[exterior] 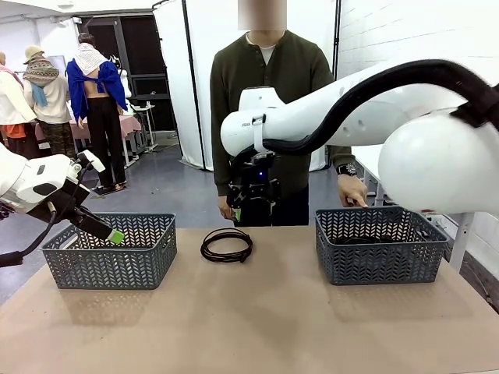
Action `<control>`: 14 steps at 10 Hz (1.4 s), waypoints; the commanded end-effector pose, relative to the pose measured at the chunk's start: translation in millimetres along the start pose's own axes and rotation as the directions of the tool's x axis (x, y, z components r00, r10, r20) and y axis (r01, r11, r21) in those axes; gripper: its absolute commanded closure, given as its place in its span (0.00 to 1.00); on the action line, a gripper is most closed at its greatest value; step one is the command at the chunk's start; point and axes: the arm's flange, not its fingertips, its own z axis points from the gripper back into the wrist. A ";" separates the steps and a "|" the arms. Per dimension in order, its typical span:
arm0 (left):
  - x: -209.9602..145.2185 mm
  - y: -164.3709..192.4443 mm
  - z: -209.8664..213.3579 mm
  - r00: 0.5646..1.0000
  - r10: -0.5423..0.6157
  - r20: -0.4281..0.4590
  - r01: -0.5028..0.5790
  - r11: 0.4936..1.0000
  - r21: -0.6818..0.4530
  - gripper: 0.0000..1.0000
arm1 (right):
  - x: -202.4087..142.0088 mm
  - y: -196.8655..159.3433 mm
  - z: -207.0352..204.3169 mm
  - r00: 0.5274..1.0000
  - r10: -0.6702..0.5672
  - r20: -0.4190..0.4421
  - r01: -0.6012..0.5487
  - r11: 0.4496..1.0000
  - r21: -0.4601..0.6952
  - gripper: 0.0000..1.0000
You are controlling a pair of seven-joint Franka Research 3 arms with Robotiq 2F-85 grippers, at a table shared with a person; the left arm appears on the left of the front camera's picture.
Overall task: Organize the cables according to human instructions.
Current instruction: Pick up a bundle of cables and place it in the basket indicated by the human.
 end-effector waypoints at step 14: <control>-0.6 1.5 -0.6 1.000 0.018 0.004 -0.018 1.000 -0.008 0.00 | 23.8 -13.7 -74.6 0.976 -0.216 0.015 0.216 0.976 0.013 0.00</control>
